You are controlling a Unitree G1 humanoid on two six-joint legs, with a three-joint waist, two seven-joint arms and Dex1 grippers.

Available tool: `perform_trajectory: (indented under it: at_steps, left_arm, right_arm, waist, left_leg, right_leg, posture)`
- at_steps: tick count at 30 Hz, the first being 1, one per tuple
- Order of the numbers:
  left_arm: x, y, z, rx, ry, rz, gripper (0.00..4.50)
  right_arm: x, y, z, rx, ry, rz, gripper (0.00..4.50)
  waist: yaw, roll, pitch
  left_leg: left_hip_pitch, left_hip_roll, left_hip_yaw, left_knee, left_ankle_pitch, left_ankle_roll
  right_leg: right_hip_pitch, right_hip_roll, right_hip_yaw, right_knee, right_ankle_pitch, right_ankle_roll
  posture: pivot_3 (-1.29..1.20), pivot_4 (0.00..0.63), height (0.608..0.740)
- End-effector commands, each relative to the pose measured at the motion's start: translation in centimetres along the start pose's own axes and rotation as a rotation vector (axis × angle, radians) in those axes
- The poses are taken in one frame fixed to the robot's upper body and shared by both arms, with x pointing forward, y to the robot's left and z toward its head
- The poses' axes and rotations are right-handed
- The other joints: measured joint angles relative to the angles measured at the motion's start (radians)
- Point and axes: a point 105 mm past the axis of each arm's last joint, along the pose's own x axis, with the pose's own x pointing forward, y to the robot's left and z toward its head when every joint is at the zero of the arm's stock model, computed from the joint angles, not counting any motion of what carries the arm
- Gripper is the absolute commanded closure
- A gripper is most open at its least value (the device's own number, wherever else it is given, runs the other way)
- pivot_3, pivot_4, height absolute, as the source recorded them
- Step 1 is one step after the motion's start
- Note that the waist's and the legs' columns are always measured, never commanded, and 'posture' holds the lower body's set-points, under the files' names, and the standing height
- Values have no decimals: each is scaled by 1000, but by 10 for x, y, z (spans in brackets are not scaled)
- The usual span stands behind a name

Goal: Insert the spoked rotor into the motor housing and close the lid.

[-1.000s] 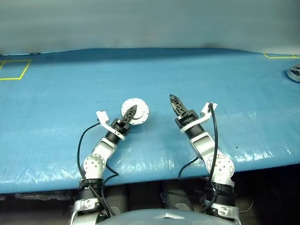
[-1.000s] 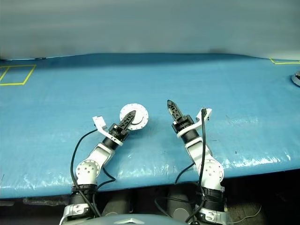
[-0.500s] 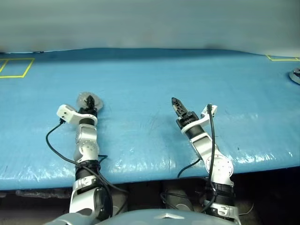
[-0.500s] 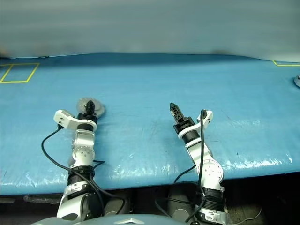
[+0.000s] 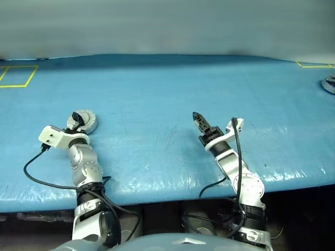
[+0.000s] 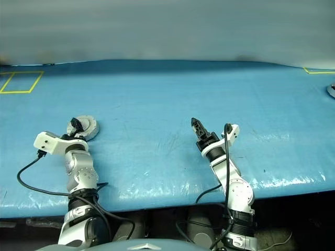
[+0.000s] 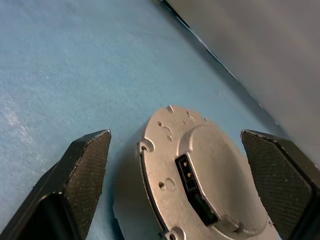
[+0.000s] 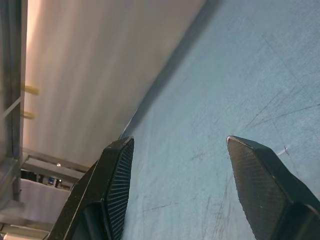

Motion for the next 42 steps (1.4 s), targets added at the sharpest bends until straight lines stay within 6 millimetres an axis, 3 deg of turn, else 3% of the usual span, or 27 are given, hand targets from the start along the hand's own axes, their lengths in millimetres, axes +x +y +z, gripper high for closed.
perform_trajectory:
  at_steps: [1, 4, 6, 8, 11, 15, 18, 23, 26, 28, 29, 42]
  left_arm:
    - [1, -10, 51, -23, -203, -33, 65]
    - [-4, -31, 66, -19, -263, -133, 65]
    - [-12, -62, 63, 33, -250, -326, 65]
    - [-30, -97, 42, 72, -142, -575, 65]
    - [-64, -121, -2, 240, 64, -886, 65]
    - [-101, -118, -44, 419, 286, -1127, 65]
    - [-119, -107, -66, 589, 389, -1248, 65]
    - [-125, -102, -69, 658, 412, -1305, 65]
    - [-132, -98, -72, 687, 439, -1357, 0]
    - [-139, -96, -76, 672, 497, -1405, 0]
    - [-142, -95, -77, 666, 520, -1422, 0]
    - [-141, -100, -76, 671, 514, -1470, 0]
  right_arm:
    - [2, 7, 7, -21, -6, 30, 1370]
    - [1, 8, 11, -127, -17, 36, 1370]
    - [-1, 14, 11, -299, -6, 90, 1370]
    - [-2, 19, 12, -498, -28, 147, 1370]
    - [-4, 12, 18, -704, -29, 153, 1370]
    - [-11, -2, 28, -791, 69, 148, 1370]
    - [-19, -11, 39, -986, 124, 139, 1370]
    - [-24, -14, 56, -1130, 120, 142, 1370]
    - [-25, -20, 60, -1176, 122, 123, 789]
    - [-25, -17, 55, -1158, 126, 161, 124]
    - [-25, -15, 53, -1151, 126, 177, 55]
    - [-24, -24, 43, -1188, 152, 135, 55]
  waist:
    - [1, 0, 0]
    - [1, 0, 0]
    - [2, 0, 0]
    - [2, 0, 0]
    - [-1, 0, 0]
    - [-10, 0, 0]
    - [-14, 1, 1]
    - [-13, 0, 1]
    - [-10, 0, 1]
    - [-7, 0, 1]
    - [-6, 0, 1]
    - [1, 0, 1]
  left_leg:
    - [0, 0, 0, 0, 0, 0]
    - [0, 0, 0, 1, 0, 0]
    - [0, 0, 0, 2, 0, 0]
    - [0, -1, 0, 4, 0, 0]
    - [2, -1, 0, 6, 0, 0]
    - [8, 0, 3, 6, 0, 0]
    - [10, 1, 3, 6, 0, 0]
    - [10, 1, 4, 5, 0, 0]
    - [10, 1, 4, 4, 0, 0]
    - [10, 1, 5, 3, 0, 0]
    - [10, 1, 5, 3, 0, 0]
    - [10, 1, 5, 3, 0, 0]
  right_leg:
    - [0, 0, 0, 0, 0, -1]
    - [1, 0, 0, 0, 2, -3]
    - [1, 0, 0, 0, 1, -2]
    - [2, 0, 0, -1, -1, -1]
    - [5, 0, 1, -1, -1, -1]
    - [10, 0, 3, -1, -1, -2]
    - [10, 1, 3, 1, -2, -4]
    - [10, 1, 3, 1, -2, -4]
    - [10, 1, 4, 0, -2, -4]
    - [9, 1, 4, 0, -2, -4]
    - [9, 1, 4, 0, -2, -4]
    - [9, 1, 4, 0, -2, -4]
  posture:
    - [0, 150, 740]
    - [0, 150, 740]
    - [0, 150, 740]
    - [0, 150, 740]
    - [0, 150, 740]
    - [0, 150, 740]
    - [0, 150, 740]
    - [0, 150, 740]
    - [0, 150, 740]
    - [0, 150, 740]
    - [0, 150, 740]
    - [0, 150, 740]
